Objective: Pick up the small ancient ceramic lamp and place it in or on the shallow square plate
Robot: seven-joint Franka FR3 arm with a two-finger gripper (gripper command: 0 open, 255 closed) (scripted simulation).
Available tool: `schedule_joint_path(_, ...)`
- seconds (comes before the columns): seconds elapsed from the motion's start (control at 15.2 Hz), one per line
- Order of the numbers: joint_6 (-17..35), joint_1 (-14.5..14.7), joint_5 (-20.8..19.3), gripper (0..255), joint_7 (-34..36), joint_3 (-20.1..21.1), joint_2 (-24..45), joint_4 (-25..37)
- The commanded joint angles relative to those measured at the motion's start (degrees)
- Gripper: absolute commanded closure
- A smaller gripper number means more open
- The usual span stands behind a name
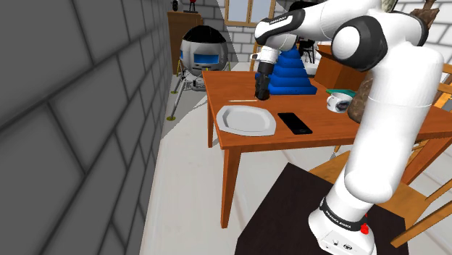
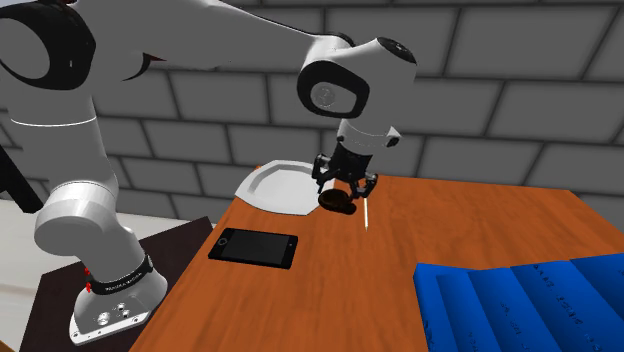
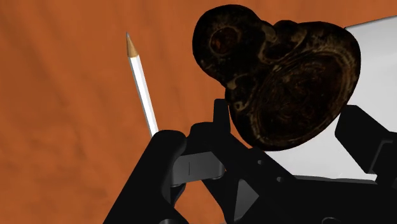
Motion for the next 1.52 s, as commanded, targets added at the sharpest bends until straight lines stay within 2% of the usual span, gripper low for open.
schedule_joint_path(0.0,-1.59,-0.08,-0.22,255,0.35,-0.09,-0.27,1.37)
schedule_joint_path(0.4,-5.9,-0.29,-0.51,255,1.39,-0.23,-0.66,5.47)
schedule_joint_path(0.86,-0.39,5.97,-3.88,255,11.47,3.98,-12.24,-7.6)
schedule_joint_path(1.45,4.32,10.85,-4.64,255,23.29,11.0,-21.73,-18.02)
